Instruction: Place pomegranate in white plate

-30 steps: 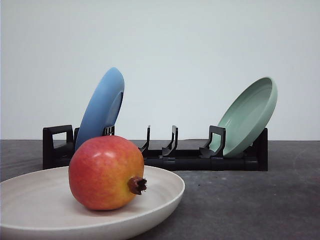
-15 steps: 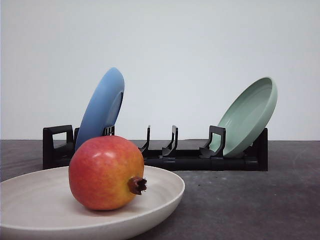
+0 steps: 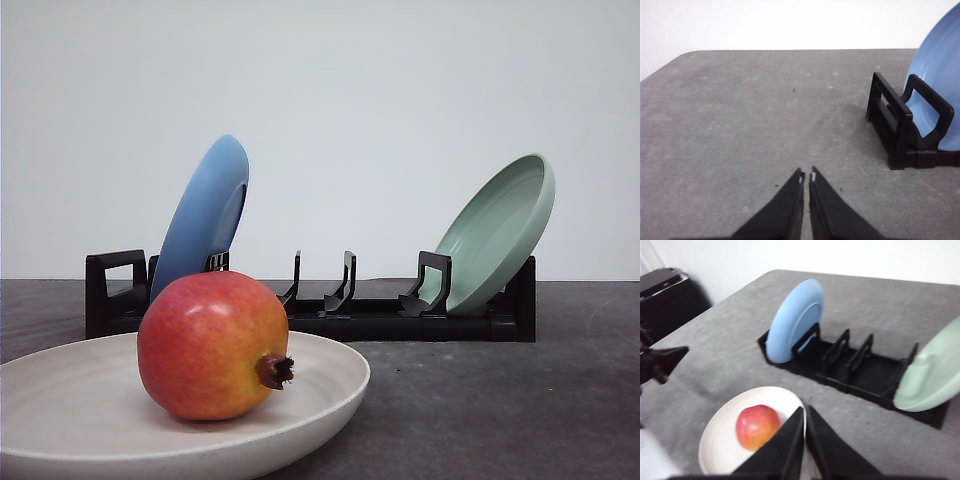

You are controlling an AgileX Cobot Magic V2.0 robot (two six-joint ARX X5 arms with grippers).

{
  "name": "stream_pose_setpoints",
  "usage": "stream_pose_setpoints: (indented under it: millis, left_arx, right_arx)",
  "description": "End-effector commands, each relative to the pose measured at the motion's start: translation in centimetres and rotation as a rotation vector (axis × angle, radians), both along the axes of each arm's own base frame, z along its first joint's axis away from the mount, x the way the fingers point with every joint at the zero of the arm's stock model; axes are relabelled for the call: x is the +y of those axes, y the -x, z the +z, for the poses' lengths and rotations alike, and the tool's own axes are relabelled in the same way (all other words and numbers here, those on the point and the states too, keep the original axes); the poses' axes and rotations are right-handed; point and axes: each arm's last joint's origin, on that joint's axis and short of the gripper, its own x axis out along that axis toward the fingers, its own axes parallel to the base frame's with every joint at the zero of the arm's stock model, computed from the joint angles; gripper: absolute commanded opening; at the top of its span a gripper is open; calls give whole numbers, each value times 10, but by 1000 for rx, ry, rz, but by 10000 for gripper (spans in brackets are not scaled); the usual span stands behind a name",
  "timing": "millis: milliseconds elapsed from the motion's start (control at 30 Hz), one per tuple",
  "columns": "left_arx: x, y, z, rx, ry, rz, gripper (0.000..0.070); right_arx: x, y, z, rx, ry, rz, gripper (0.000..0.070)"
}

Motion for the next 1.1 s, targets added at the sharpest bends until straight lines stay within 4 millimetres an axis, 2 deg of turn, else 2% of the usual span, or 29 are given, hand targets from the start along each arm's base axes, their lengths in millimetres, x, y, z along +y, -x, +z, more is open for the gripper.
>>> stream_pose_setpoints:
  millis: [0, 167, 400, 600, 900, 1067]
  left_arx:
    - [0, 0, -4, 13, 7, -1, 0]
    - [0, 0, -4, 13, 7, -1, 0]
    - [0, 0, -4, 13, 7, -1, 0]
    - [0, 0, -4, 13, 7, -1, 0]
    - [0, 0, -4, 13, 7, -1, 0]
    - [0, 0, -4, 13, 7, -1, 0]
  right_arx:
    - [-3, 0, -1, -23, -7, -5, 0]
    - [-18, -11, -27, -134, 64, -174, 0]
    - [-36, -26, -96, -374, 176, -429, 0]
    - [-47, -29, -144, -356, 249, -616, 0]
    - [-51, -33, -174, -278, 288, -671, 0]
    - [-52, -33, -177, -247, 302, -680, 0]
